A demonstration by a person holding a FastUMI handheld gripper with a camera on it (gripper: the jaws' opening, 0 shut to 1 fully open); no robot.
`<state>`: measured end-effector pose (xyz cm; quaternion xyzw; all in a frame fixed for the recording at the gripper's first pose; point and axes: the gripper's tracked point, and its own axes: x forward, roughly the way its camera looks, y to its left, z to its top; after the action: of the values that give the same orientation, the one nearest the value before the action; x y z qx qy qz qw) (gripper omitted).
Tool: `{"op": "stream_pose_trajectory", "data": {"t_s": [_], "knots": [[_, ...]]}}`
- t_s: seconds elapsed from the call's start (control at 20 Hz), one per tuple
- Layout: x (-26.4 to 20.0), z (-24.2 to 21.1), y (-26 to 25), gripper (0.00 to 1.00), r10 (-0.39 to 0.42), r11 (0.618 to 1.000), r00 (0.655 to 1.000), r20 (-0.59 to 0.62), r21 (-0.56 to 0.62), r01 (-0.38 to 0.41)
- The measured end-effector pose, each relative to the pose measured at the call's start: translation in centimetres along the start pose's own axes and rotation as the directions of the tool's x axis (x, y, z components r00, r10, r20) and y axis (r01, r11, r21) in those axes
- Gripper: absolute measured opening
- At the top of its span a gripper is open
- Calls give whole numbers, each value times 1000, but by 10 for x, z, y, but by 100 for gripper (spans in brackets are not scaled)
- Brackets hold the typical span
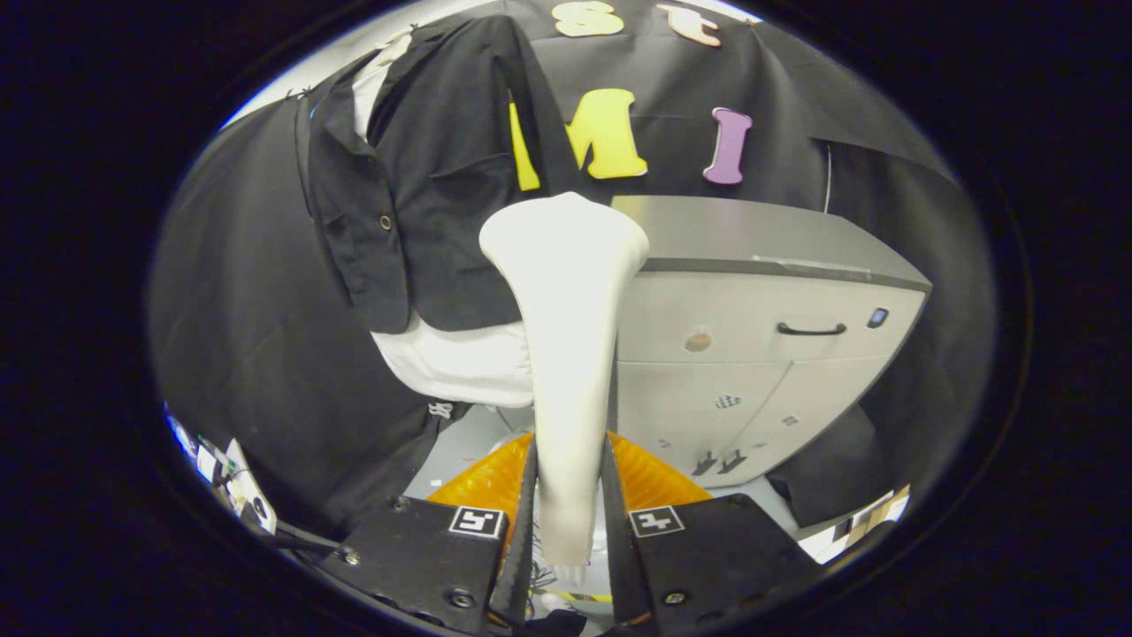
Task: Iron the clothes twice with a garment steamer, once on the left side and once on the right side.
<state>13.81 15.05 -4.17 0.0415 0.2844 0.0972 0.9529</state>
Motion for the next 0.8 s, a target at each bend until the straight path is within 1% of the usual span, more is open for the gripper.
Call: {"op": "stream_pose_trajectory", "data": {"t_s": [0.15,0.25,0.3,0.45,0.55,0.8], "knots": [[-28,-21,-42,38,-4,1000,1000,-1,8,4],[-45,-35,-71,38,-20,999,1000,13,48,19],[-54,-43,-88,38,-32,998,999,15,47,31],[-76,-77,-125,38,-37,997,999,-7,70,37],[-86,-95,-153,38,-54,995,998,-15,78,55],[-109,-128,-198,38,-70,991,997,-14,110,71]]}}
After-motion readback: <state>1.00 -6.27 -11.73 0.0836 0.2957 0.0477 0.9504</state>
